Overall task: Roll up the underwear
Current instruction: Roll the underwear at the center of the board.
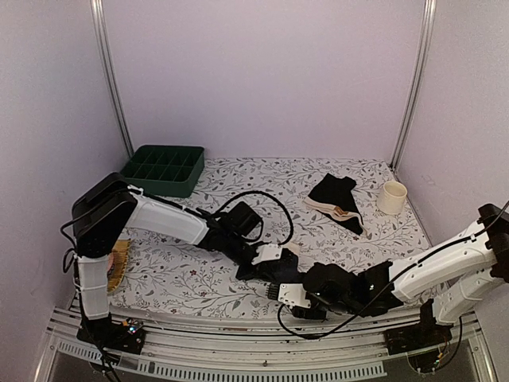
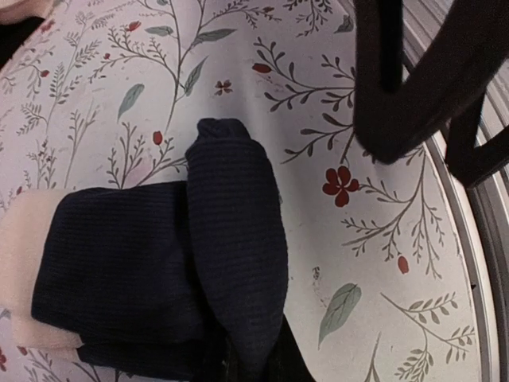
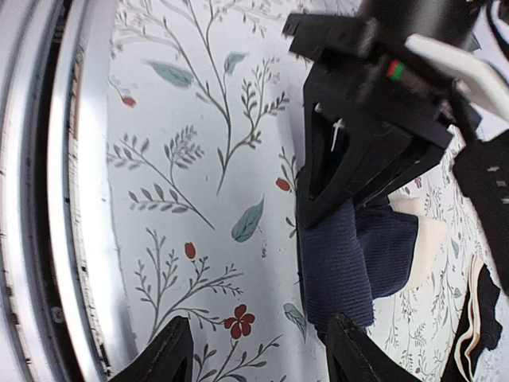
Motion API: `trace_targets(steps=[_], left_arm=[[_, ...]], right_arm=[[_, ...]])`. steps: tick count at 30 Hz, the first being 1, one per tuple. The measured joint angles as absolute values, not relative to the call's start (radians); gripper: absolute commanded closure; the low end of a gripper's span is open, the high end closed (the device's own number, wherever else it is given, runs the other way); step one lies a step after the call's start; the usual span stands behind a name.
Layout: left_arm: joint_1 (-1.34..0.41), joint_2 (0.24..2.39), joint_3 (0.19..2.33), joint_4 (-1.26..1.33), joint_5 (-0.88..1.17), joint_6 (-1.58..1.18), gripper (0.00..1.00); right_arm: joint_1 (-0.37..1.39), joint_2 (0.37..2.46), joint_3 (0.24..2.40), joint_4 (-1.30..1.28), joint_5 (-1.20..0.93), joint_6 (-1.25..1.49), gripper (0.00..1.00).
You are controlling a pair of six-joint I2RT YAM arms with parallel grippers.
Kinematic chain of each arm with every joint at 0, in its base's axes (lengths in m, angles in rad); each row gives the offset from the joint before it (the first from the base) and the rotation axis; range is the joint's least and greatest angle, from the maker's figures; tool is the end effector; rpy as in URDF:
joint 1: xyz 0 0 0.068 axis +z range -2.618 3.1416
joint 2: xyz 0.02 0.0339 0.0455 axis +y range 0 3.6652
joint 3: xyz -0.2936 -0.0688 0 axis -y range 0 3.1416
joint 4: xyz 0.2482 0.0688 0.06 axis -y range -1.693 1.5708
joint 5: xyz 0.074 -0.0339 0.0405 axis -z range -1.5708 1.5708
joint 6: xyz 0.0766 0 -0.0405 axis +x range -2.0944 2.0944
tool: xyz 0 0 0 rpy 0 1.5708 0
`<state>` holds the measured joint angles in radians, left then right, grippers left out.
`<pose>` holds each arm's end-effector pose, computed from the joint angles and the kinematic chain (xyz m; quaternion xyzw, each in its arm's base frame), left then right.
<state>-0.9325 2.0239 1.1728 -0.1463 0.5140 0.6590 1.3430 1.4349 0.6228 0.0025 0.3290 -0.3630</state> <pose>0.2281 -0.3707 0.1122 0.7130 0.5978 -0.2788 0.2377 0.0909 0.2823 0.1595 -0.6499 0.6482 0.0383 0.3949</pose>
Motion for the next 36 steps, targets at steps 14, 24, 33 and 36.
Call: trace_targets(steps=[14, 24, 33, 36], left_arm=[[-0.89, 2.149, 1.391, -0.414, 0.661, 0.632, 1.0], [-0.875, 2.191, 1.457, -0.508, 0.712, 0.636, 1.0], [-0.865, 2.212, 1.488, -0.548, 0.741, 0.643, 1.0], [-0.863, 2.214, 1.488, -0.549, 0.745, 0.647, 1.0]], right_arm=[[1.359, 1.73, 0.73, 0.102, 0.643, -0.513, 0.43], [1.347, 1.77, 0.733, 0.128, 0.706, -0.538, 0.64], [1.318, 1.793, 0.759, 0.109, 0.698, -0.538, 0.68], [1.311, 1.805, 0.77, 0.108, 0.699, -0.536, 0.68]])
